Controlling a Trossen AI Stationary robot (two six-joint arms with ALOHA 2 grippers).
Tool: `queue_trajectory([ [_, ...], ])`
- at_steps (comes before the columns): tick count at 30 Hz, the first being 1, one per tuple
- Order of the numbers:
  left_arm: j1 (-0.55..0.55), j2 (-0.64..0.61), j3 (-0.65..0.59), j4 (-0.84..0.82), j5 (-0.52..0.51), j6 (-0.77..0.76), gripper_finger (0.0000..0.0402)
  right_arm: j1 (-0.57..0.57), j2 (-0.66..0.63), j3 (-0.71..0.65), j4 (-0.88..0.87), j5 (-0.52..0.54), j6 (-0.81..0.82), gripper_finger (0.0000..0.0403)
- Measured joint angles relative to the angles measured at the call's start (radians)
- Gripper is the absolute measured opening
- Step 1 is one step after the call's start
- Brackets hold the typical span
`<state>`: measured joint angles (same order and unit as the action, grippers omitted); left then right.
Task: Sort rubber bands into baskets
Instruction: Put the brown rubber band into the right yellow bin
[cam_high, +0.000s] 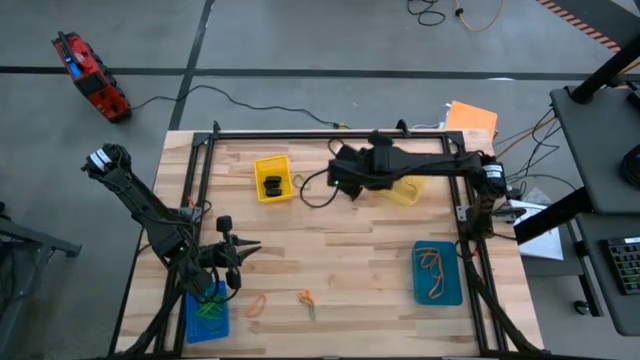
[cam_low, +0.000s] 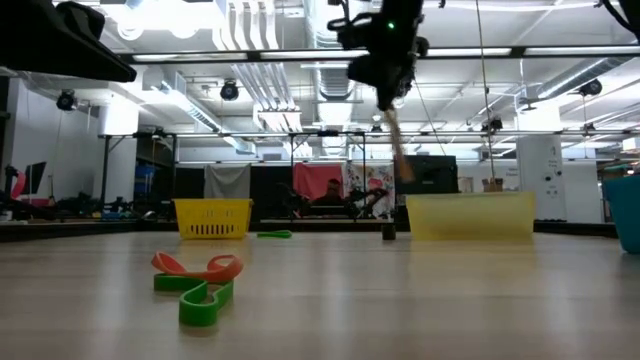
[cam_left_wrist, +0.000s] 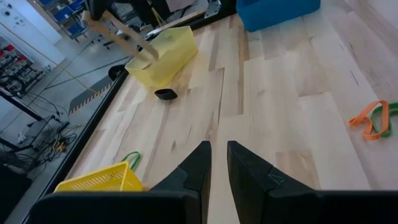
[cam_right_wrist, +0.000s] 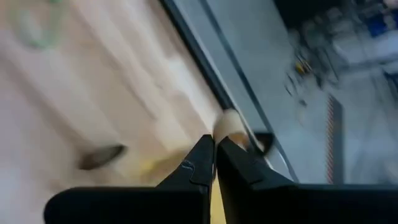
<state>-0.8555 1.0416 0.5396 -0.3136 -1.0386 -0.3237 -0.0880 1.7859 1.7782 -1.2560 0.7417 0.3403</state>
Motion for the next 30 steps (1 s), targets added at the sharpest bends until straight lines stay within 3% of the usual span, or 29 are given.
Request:
queue_trajectory([
  [11, 0.0, 0.0, 0.0, 0.0, 0.0, 0.0, 0.0037, -0.151, 0.0, -0.043, -0.23, 0.045, 0.143, 0.0009],
  [23, 0.0, 0.0, 0.0, 0.0, 0.0, 0.0, 0.0037, -0.197, -0.002, -0.198, -0.236, -0.096, 0.159, 0.0009],
  [30, 0.0, 0.0, 0.0, -0.001, 0.0, 0.0, 0.0037, -0.196, -0.003, -0.24, -0.223, -0.114, 0.165, 0.0009],
])
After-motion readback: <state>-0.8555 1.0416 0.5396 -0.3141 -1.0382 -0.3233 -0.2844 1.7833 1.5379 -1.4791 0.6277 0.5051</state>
